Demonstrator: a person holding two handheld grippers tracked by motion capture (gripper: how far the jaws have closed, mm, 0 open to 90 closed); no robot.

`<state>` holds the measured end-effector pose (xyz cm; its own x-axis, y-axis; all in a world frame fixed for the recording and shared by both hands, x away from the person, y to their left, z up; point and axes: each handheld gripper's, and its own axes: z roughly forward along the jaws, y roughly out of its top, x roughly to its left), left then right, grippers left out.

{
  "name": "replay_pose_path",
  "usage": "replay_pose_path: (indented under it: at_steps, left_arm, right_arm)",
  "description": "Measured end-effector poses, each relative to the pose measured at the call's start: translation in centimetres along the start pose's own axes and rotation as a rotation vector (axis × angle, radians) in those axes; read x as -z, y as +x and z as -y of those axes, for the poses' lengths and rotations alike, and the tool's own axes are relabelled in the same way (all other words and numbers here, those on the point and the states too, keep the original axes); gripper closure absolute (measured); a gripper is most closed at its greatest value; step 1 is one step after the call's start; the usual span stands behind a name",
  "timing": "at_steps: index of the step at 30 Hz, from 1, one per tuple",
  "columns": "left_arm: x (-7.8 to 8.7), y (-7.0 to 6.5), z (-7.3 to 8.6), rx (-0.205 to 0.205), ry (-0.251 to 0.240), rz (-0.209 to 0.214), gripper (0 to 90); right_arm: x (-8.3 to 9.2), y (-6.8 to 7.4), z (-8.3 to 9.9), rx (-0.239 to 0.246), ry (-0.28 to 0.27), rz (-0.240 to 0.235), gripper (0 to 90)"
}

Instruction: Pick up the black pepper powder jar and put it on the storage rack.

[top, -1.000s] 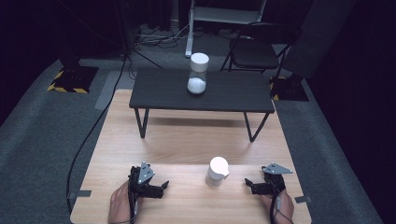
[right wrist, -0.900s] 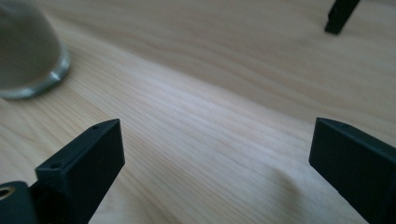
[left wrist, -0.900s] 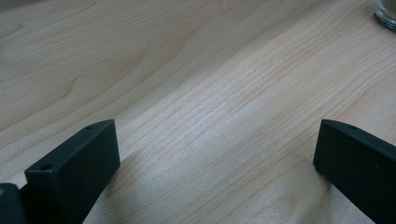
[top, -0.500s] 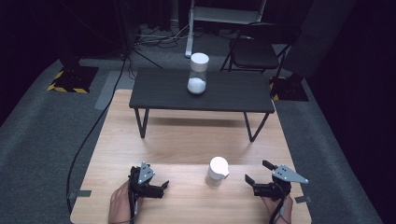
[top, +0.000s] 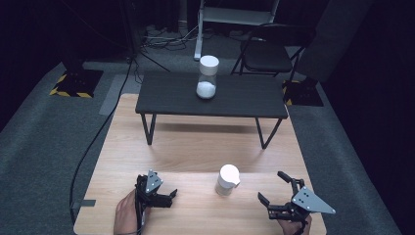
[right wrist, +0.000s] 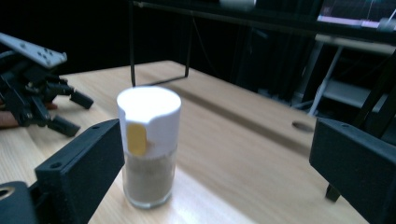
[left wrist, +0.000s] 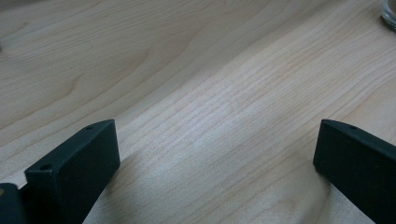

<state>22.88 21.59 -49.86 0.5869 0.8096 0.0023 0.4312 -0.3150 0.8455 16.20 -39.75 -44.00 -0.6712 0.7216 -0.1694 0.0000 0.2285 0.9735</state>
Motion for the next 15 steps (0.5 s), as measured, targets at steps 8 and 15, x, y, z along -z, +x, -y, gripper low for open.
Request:
replay_pose_path:
  at_steps: [8, 15]
  left_arm:
    - [-0.1, 0.1, 0.0, -0.001, 0.000, 0.001, 0.0]
    - [-0.1, 0.1, -0.1, -0.002, 0.001, 0.002, 0.0]
  right_arm:
    - [-0.1, -0.3, 0.1, -0.011, -0.055, -0.024, 3.0]
    - [-1.2, -0.4, 0.0, -0.014, -0.051, -0.042, 3.0]
